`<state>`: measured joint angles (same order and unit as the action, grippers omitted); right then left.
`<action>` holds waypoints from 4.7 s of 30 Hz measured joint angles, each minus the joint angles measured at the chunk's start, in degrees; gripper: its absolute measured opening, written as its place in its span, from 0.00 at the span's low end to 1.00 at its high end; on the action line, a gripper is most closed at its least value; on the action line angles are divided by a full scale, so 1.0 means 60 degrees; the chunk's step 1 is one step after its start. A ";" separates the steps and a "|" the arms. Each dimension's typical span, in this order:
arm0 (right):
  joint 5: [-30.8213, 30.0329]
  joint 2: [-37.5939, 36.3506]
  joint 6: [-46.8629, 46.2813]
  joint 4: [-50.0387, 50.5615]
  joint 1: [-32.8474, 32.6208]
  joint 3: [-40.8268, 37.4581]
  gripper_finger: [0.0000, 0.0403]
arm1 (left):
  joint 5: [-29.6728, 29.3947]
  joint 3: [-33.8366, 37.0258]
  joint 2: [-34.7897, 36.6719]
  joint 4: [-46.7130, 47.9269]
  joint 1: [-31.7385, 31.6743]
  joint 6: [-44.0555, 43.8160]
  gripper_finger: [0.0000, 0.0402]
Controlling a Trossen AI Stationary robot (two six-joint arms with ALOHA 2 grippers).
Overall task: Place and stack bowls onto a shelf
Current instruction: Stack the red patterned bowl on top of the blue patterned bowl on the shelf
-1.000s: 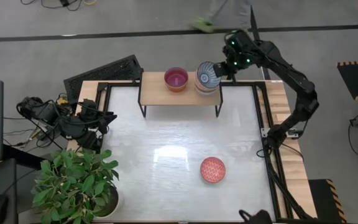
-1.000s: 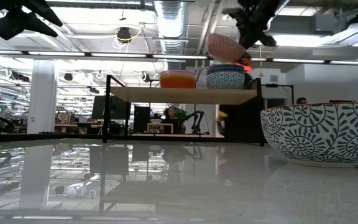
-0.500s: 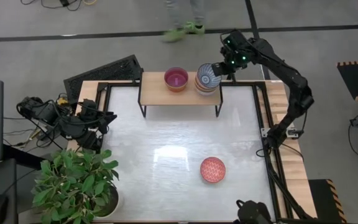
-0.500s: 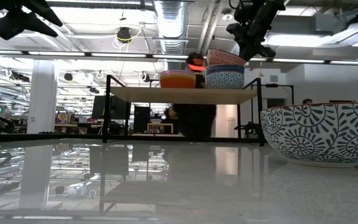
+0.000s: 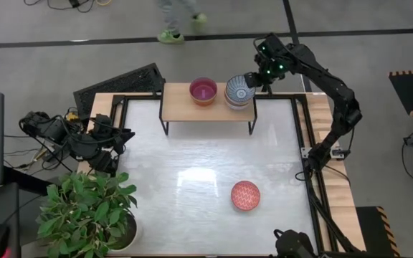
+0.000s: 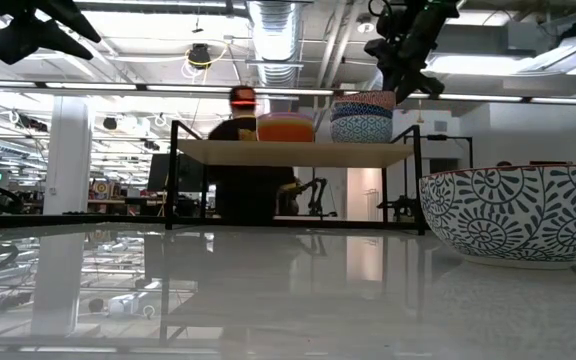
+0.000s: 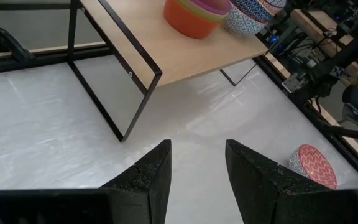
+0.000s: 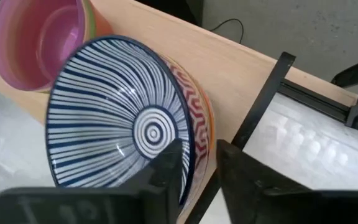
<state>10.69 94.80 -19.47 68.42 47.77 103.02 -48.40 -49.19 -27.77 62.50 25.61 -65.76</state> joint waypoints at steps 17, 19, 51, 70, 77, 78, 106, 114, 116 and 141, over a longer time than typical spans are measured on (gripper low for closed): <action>-0.0272 -0.1234 -0.0022 -0.1344 0.0055 0.0000 0.36 | 0.0000 0.0000 0.0000 0.0000 0.0002 -0.0124 0.34; -0.0310 -0.1514 -0.0021 -0.1592 0.0058 0.0000 0.34 | 0.0000 0.0000 0.0000 0.0000 0.0000 -0.0124 0.34; -0.2535 -0.3487 -0.2948 -0.0919 -0.8411 -0.2608 0.30 | 0.0255 0.0000 0.0004 0.0040 0.0002 -0.0078 0.34; -0.2541 -0.3402 -0.6642 -0.4355 -1.0930 -0.6420 0.30 | 0.0924 0.0000 0.0004 0.0470 0.0000 0.0105 0.34; -0.2856 -0.3405 -0.6969 -0.4840 -1.1208 -0.6735 0.30 | 0.1352 -0.0003 0.0004 0.0459 0.0000 0.0556 0.34; -0.2953 -0.3410 -0.7162 -0.4822 -1.1227 -0.6818 0.30 | 0.1355 0.0000 0.0004 0.0459 0.0000 0.0627 0.34; -0.2046 -0.1309 -0.6896 -0.3280 -1.1424 -0.7024 0.55 | 0.1177 0.0000 0.0004 0.0529 0.0004 0.0605 0.34; -0.2046 -0.0766 -0.6677 -0.3272 -1.1384 -0.7021 0.55 | 0.1173 -0.0003 0.0004 0.0681 0.0000 0.0602 0.34; -0.2052 -0.0617 -0.6669 -0.3262 -1.1326 -0.7027 0.55 | 0.1173 0.0000 0.0004 0.0680 0.0002 0.0603 0.34; -0.0997 0.0404 -0.6501 -0.3405 -1.1253 -0.6932 0.09 | 0.1173 -0.0002 0.0004 0.0681 0.0000 0.0592 0.34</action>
<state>4.71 97.23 -58.48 47.99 -19.75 61.43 -41.36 -49.20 -27.75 66.59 25.61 -62.21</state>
